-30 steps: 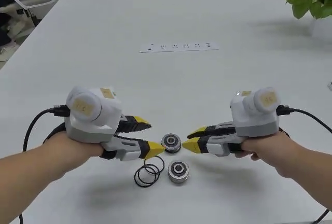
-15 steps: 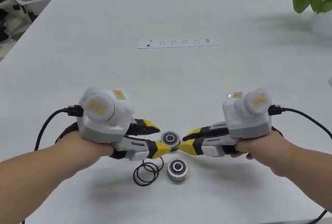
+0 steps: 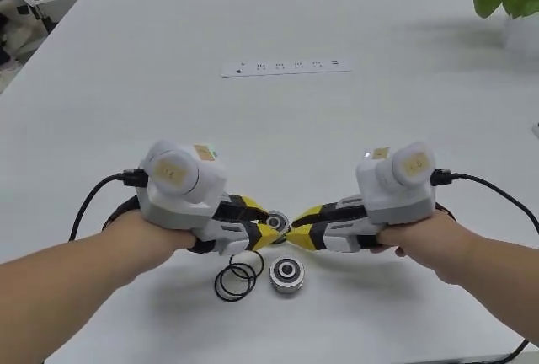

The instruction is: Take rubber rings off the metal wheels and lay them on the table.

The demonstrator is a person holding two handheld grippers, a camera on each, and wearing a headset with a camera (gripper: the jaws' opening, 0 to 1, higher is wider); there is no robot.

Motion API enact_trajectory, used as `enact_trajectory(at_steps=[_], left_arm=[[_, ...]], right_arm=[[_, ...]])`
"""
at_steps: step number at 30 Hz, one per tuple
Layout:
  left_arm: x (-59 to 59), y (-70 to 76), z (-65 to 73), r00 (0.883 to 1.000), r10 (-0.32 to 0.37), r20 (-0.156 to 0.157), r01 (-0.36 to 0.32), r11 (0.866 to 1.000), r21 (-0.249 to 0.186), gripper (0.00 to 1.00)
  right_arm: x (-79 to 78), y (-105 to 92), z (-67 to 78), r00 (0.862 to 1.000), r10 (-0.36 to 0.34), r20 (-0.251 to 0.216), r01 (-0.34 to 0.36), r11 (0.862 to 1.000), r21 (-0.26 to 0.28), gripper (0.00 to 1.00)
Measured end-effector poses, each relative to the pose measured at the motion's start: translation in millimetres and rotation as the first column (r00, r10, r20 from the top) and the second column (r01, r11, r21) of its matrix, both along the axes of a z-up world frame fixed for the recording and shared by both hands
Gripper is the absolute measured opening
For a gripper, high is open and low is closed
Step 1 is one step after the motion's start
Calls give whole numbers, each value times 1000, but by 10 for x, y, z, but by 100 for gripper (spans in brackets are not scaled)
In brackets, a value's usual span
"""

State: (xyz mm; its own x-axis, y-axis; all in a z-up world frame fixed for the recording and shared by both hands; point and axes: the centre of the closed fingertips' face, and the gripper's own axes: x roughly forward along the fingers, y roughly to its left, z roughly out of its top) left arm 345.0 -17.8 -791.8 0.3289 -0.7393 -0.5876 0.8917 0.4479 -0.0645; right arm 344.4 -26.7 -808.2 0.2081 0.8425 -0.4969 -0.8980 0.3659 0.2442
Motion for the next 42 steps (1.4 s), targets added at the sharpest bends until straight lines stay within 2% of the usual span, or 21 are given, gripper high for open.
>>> enact_trajectory(at_steps=[4,8,17,22,24,25,27,29,33,34,38,40,42], left_arm=[[42,11,-8,1000,24,13,-24,1000,9,14],[44,-3,-8,999,19,29,-20,1000,24,14],[57,-5,-16,999,40,30,-41,999,20,14],[59,-7,-20,998,52,32,-53,998,18,14],[59,-5,-21,998,55,34,-56,998,20,14],[57,-4,-21,998,57,35,-58,998,21,14],[50,-9,-21,998,57,36,-58,998,22,14],[51,-8,-22,998,59,38,-60,998,25,13],[46,-9,-23,997,58,42,-59,998,31,13],[43,-10,-23,997,58,42,-60,998,31,13],[41,-12,-22,997,56,49,-57,998,33,13],[41,-19,-22,997,55,51,-57,998,34,13],[40,-27,-21,997,54,53,-56,998,38,13]], right_arm=[[-3,12,2,1000,6,6,-6,1000,-2,12],[-14,28,0,999,27,28,-27,1000,-11,13],[-23,57,-14,997,63,54,-62,998,-32,13],[-17,45,-19,998,45,41,-43,998,-35,11],[-11,27,-26,999,29,20,-29,999,-36,6],[-2,12,-29,1000,18,11,-18,999,-36,0],[14,8,-28,1000,-18,-22,17,1000,-21,0],[13,7,-25,999,-25,-25,25,1000,-18,0],[33,-9,-4,993,-78,-90,81,996,25,0],[28,-19,5,987,-101,-124,107,993,43,0],[86,-72,66,967,-162,-197,186,977,108,0],[100,-91,77,964,-171,-202,197,973,118,0],[110,-86,111,954,-188,-232,225,963,146,0]])
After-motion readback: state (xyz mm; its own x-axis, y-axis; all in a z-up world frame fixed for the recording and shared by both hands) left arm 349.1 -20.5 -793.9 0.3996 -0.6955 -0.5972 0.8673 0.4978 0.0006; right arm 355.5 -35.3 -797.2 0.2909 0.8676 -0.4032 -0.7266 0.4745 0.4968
